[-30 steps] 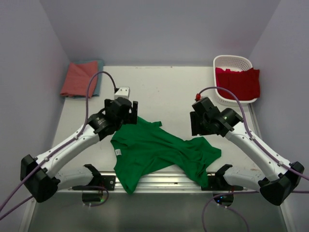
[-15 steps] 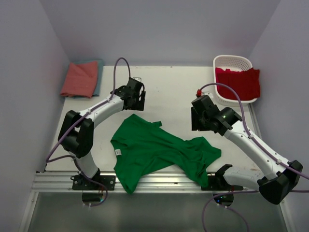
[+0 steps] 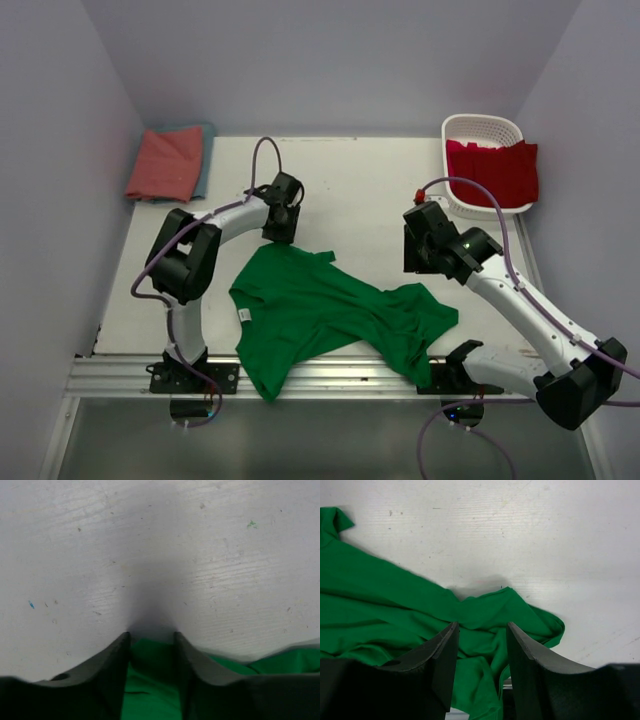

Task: Fold and stack the t-shirts
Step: Flatten the tshirt out

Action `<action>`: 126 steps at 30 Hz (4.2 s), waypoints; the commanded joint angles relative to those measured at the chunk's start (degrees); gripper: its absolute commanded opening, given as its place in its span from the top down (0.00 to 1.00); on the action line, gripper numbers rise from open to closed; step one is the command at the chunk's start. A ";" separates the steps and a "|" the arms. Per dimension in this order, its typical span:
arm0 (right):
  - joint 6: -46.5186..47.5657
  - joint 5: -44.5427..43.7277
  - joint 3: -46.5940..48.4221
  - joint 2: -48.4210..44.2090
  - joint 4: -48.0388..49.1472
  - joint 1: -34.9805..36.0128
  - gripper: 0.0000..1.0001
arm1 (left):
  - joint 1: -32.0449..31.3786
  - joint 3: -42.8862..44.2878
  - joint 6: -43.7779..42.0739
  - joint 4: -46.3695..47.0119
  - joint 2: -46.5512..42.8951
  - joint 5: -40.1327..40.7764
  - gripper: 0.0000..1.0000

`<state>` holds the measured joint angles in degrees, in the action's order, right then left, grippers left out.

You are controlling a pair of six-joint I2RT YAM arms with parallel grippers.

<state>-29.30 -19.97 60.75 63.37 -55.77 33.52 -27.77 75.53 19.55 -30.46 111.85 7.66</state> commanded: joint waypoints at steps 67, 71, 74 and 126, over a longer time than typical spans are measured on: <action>-6.56 18.65 -12.67 22.33 24.39 5.85 1.00 | -2.99 -3.19 2.60 -13.40 -47.69 -0.63 1.00; -8.58 16.55 -13.55 17.86 22.37 10.07 1.00 | -2.99 -4.16 2.95 -13.14 -48.31 -0.63 1.00; -10.69 16.45 -14.87 14.51 21.32 12.79 1.00 | -2.99 -5.30 3.47 -12.87 -49.01 -1.33 1.00; -3.31 -0.85 -1.43 34.36 21.84 1.03 0.52 | 1.67 -5.30 2.07 -9.79 -47.78 1.56 1.00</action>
<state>-33.12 -16.12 57.30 96.66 -35.24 35.97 -26.30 70.48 21.50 -40.53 66.37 9.15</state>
